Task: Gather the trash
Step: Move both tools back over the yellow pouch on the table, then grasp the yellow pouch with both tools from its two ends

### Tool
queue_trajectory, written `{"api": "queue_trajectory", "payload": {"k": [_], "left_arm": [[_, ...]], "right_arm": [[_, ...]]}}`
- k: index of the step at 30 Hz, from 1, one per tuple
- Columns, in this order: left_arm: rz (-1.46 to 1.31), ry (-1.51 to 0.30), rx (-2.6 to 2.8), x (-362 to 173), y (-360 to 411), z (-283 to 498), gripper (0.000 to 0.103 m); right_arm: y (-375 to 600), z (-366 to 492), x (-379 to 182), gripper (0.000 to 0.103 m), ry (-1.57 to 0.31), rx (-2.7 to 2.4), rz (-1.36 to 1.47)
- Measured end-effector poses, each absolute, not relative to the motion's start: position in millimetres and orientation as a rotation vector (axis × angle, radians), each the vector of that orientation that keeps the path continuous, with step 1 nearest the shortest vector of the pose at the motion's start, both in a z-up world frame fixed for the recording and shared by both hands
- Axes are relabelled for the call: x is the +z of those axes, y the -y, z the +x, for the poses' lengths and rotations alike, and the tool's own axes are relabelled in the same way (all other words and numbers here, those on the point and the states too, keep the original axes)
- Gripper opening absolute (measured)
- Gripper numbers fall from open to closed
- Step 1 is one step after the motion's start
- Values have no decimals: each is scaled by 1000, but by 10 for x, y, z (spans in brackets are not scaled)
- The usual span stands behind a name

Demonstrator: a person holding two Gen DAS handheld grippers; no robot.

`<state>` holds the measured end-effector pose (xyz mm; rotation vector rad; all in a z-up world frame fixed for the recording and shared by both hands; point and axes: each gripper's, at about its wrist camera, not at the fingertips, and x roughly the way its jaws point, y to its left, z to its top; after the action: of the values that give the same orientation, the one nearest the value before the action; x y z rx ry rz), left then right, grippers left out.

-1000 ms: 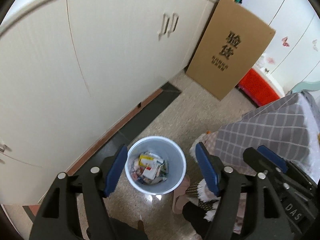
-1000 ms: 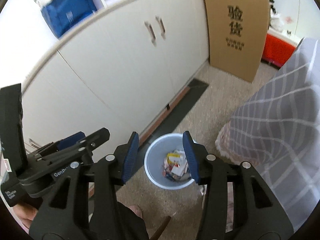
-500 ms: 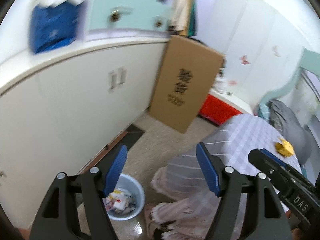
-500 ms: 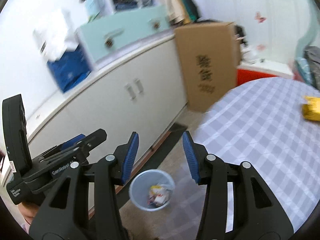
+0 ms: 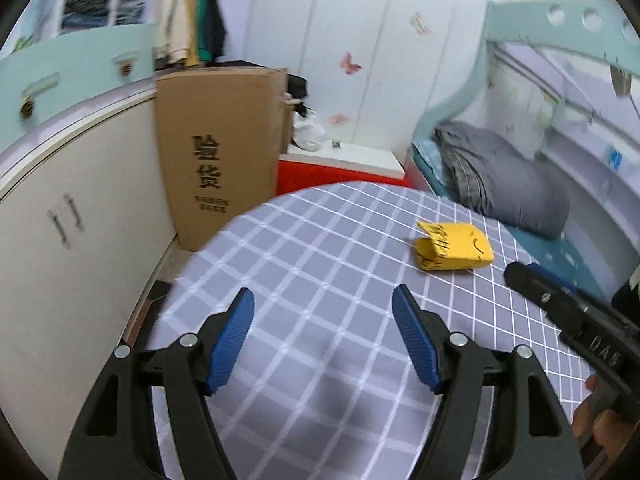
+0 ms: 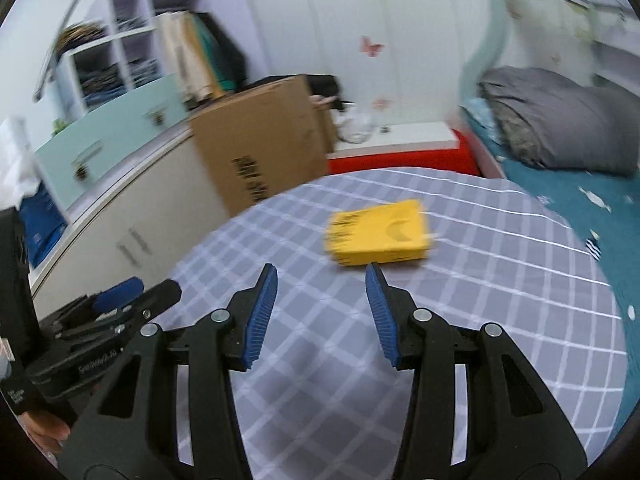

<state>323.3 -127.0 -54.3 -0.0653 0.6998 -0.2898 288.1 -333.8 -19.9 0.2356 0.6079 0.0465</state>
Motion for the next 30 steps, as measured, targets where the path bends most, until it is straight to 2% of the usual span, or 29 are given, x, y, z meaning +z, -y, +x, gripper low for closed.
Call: {"api": "queue_trajectory", "payload": {"k": [12,19,20,21,23,26,30], "left_arm": [[-41,-736,-376,-831,2254,3814,70],[-35,-755,-377,-978,2458,4049,69],[-26,-765,-382,-990,2484,4064,69],[-13,-777,-402,-1004,2527,4074,66],[2,-785,-443,-1021,2584,4072,41],[24,-779,-486,-1024,2628,4048,29],[50,-771,-526,-1030,2630,4001,26]], "right_arm": [[3994,3430,-520,46,-670,6,371],[4165,3682,-745,46,-733,69,521],[4164,3695,-763,43,-740,78,527],[4148,3693,-770,34,-743,94,527],[4096,3672,-754,31,-746,98,505],[4010,3651,-710,26,-739,112,480],[3945,3622,-695,20,-736,109,457]]}}
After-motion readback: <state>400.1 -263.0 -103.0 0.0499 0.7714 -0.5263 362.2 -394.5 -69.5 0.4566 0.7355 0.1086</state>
